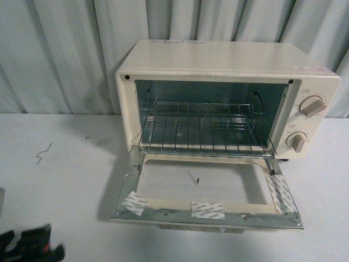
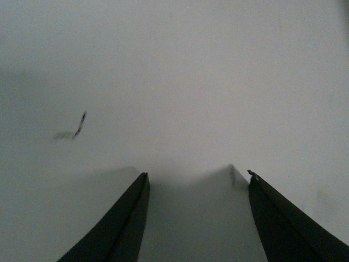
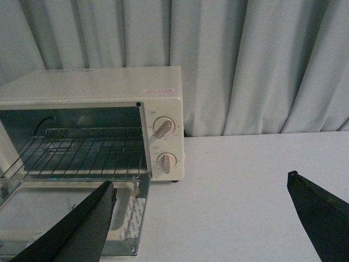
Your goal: Open oven
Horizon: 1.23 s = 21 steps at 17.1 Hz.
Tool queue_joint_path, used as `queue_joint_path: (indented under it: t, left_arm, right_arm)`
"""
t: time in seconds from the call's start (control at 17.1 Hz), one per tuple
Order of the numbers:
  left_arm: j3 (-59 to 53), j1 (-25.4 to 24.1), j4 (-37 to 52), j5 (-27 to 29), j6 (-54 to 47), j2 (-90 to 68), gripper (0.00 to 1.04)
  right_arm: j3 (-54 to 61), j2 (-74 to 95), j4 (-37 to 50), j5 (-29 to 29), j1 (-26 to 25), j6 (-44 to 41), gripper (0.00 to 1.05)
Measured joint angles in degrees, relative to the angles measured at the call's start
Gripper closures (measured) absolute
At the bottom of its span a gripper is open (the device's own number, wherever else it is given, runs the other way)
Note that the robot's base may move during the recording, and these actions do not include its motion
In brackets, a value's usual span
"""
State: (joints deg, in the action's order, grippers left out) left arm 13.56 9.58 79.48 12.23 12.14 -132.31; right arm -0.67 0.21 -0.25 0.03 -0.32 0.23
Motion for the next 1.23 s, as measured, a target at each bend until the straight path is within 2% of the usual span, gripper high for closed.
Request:
queue_joint_path:
  t: [0.06, 0.18, 0.23, 0.29, 0.53, 0.7, 0.94, 1.23]
  left_arm:
    - [-6.9, -1.7, -2.2, -3.4, -6.2, 5.6, 0.64]
    - [-12.0, -3.0, -5.6, -5.7, -9.6, 12.8, 0.87]
    - [-14.0, -3.6, -6.9, -6.4, -10.3, 16.7, 0.98]
    - [-14.1, -4.5, -6.1, -7.1, -11.1, 23.4, 1.03]
    - [-14.2, -9.5, -5.9, -11.6, -11.1, 42.7, 1.03]
    - [-14.2, -9.7, -7.8, -12.1, -11.1, 60.8, 1.03]
    - [-14.1, -9.7, -27.6, -12.1, -11.1, 83.0, 1.03]
    - [-14.1, -9.7, -44.6, -12.1, -11.1, 100.2, 1.03]
  right_arm:
    - [0.0, 0.0, 0.0, 0.0, 0.0, 0.0, 0.06]
    - [0.0, 0.0, 0.0, 0.0, 0.0, 0.0, 0.06]
    - [0.0, 0.0, 0.0, 0.0, 0.0, 0.0, 0.06]
    - [0.0, 0.0, 0.0, 0.0, 0.0, -0.1, 0.06]
    - [0.0, 0.0, 0.0, 0.0, 0.0, -0.1, 0.06]
    - [0.0, 0.0, 0.0, -0.1, 0.0, -0.1, 0.06]
    - [0.0, 0.0, 0.0, 0.0, 0.0, -0.1, 0.06]
    - [0.0, 0.0, 0.0, 0.0, 0.0, -0.1, 0.06]
